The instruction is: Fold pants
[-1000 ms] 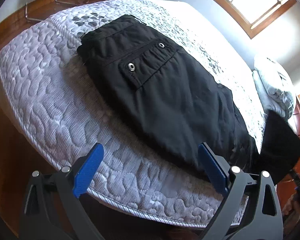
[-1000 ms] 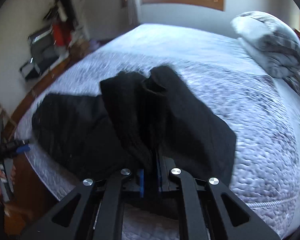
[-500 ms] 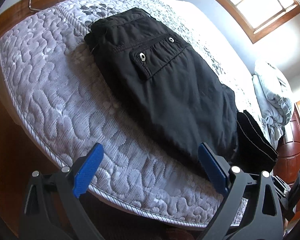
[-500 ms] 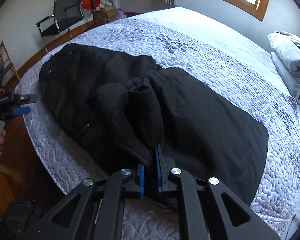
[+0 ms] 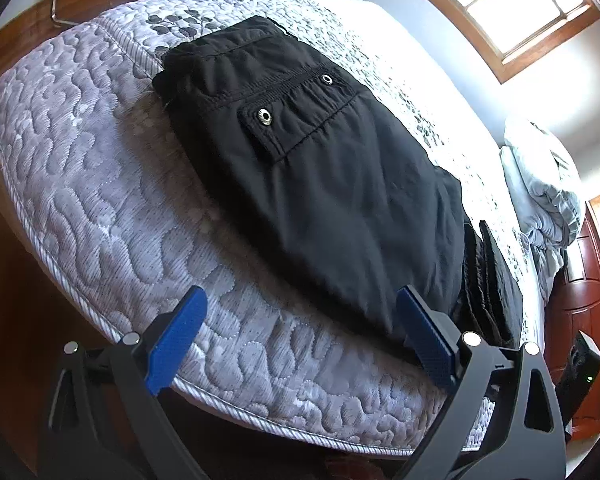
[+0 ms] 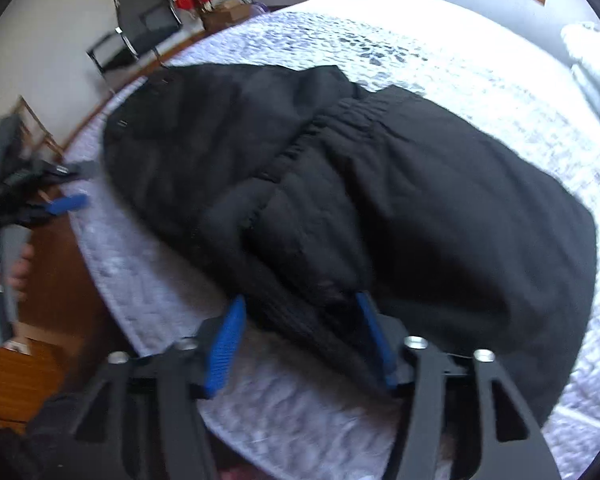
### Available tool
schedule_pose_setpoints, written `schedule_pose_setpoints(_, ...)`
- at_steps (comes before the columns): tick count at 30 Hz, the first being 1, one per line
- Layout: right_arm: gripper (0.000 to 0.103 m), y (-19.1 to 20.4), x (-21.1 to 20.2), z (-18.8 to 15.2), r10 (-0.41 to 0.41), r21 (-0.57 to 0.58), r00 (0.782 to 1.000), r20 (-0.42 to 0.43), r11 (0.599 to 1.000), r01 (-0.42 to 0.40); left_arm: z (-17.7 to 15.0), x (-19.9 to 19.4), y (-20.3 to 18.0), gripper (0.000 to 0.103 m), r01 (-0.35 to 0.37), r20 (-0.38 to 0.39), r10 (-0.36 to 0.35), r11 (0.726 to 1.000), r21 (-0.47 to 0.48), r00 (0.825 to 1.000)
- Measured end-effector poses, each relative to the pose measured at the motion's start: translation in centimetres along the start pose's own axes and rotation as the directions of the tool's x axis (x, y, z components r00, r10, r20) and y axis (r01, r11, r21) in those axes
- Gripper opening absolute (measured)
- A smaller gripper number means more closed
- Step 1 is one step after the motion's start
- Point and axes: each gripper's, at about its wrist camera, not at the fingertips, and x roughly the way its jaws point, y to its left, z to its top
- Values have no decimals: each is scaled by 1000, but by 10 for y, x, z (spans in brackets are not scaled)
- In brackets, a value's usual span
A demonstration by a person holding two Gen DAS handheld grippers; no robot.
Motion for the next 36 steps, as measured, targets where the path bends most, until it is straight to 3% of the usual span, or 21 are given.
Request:
schedule_pose_setpoints(2, 69, 3, -8, -2, 19, 8, 999, 29, 1000, -19, -1, 2, 0, 95, -1, -3, 1, 1000, 1, 1000)
schedule_pose_setpoints(9, 69, 21, -16, 6, -104, -81, 989, 106, 990, 113, -3, 10, 0, 95, 6, -18, -7, 1000, -17, 1000)
schedule_pose_setpoints(11, 64, 23, -12, 8, -131, -88, 986, 105, 986, 140, -4, 10, 1, 95, 7, -16, -8, 1000, -14, 1000)
schedule_pose_setpoints(14, 46, 19, -5, 12, -141, -72, 985, 97, 986, 149, -3, 8, 0, 95, 5, -13, -5, 1000, -4, 1000)
schedule_pose_setpoints(17, 25, 7, 1, 16, -72, -20, 995, 72, 997, 73, -4, 7, 0, 96, -4, -8, 4, 1000, 11, 1000)
schedule_pose_setpoints(21, 13, 7, -2, 18, -24, -12, 997, 79, 1000, 25, -4, 10, 2, 96, -5, -14, 5, 1000, 7, 1000)
schedule_pose_setpoints(26, 11, 18, -18, 23, 44, -41, 991, 130, 998, -38, -6, 15, 5, 97, 3, -24, -3, 1000, -7, 1000)
schedule_pose_setpoints(36, 13, 24, 18, 17, 39, -48, 998, 46, 998, -37, -4, 17, 2, 97, 1, -27, -1, 1000, -6, 1000)
